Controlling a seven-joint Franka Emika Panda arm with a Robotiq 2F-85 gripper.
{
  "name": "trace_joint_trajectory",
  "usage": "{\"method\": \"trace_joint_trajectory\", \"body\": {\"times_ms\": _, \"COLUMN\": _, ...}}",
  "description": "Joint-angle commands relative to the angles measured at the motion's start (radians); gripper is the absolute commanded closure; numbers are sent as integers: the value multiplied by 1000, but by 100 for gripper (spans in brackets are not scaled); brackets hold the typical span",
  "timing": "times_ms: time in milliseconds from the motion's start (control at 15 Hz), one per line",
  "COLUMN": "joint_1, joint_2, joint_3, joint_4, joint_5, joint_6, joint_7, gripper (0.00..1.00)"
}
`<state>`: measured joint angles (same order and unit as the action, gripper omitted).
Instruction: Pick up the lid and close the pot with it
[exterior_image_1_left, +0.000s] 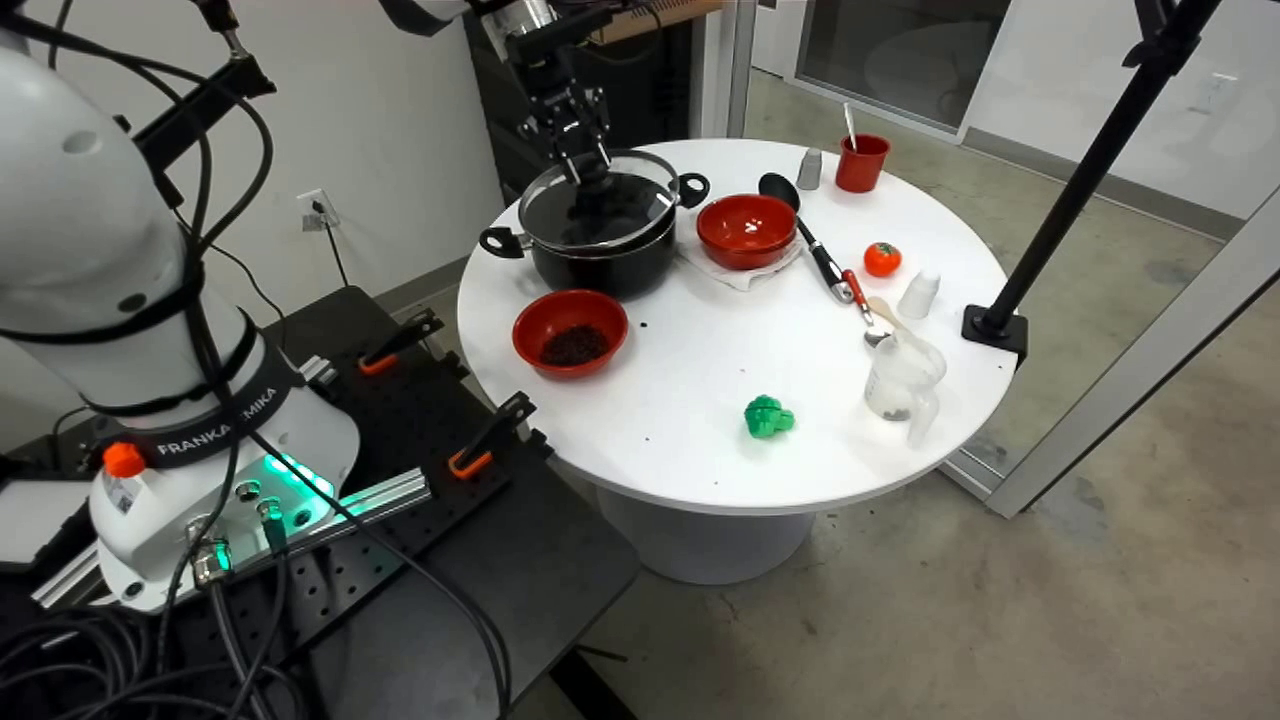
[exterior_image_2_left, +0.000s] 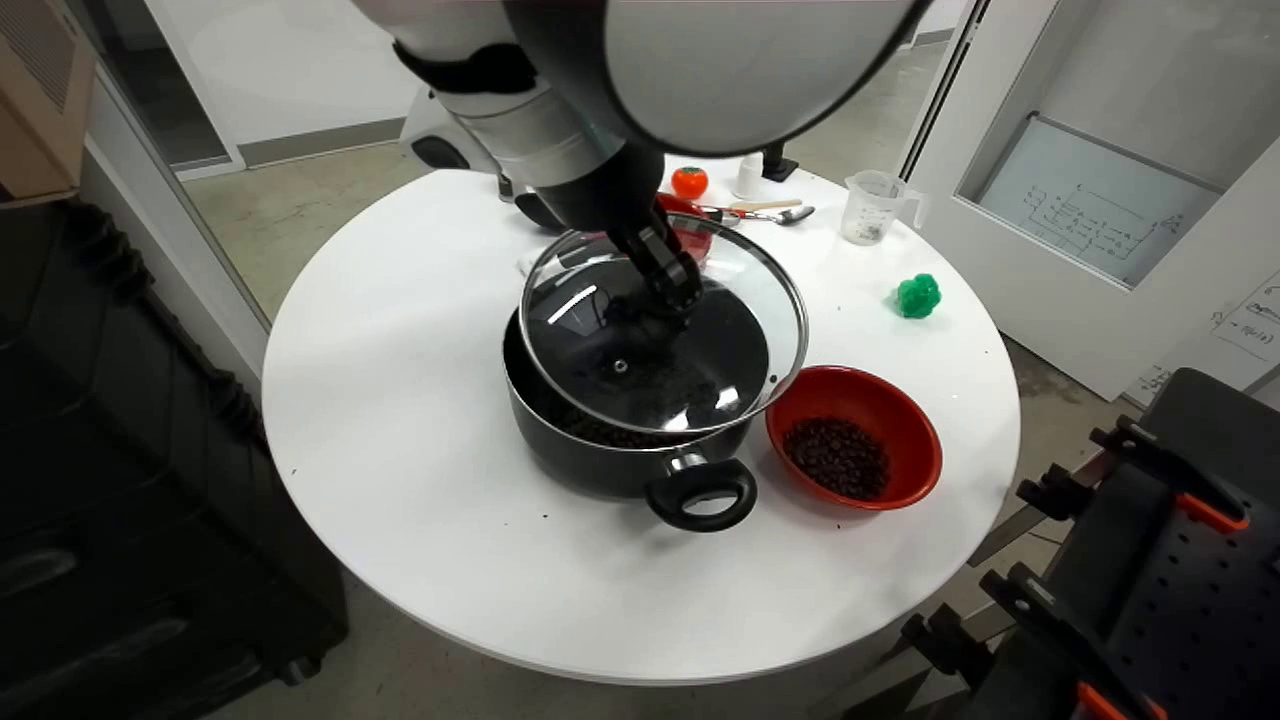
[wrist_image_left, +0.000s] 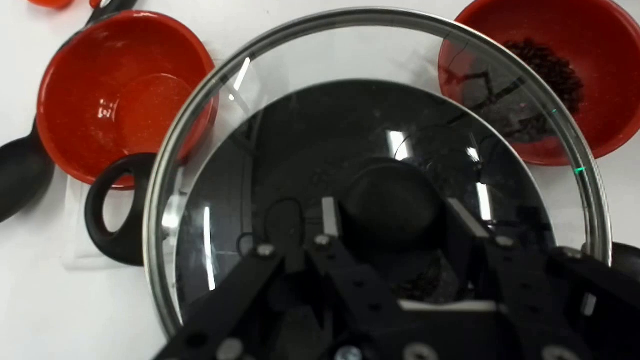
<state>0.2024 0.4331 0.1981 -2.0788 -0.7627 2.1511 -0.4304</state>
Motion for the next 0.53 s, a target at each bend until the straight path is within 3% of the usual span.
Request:
{"method": "trace_joint_trajectory", "body": {"times_ms": 0, "joint_1": 27, "joint_2": 62, "joint_3": 4, "joint_4": 104, "joint_5": 23, "joint_6": -65, "joint_7": 5, "gripper": 74}}
{"method": "trace_joint_trajectory", "body": {"times_ms": 467, "joint_1": 35, "joint_2": 135, "joint_3": 2, "joint_4": 210, "joint_5": 81, "joint_6": -126, "joint_7": -12, "gripper": 74}}
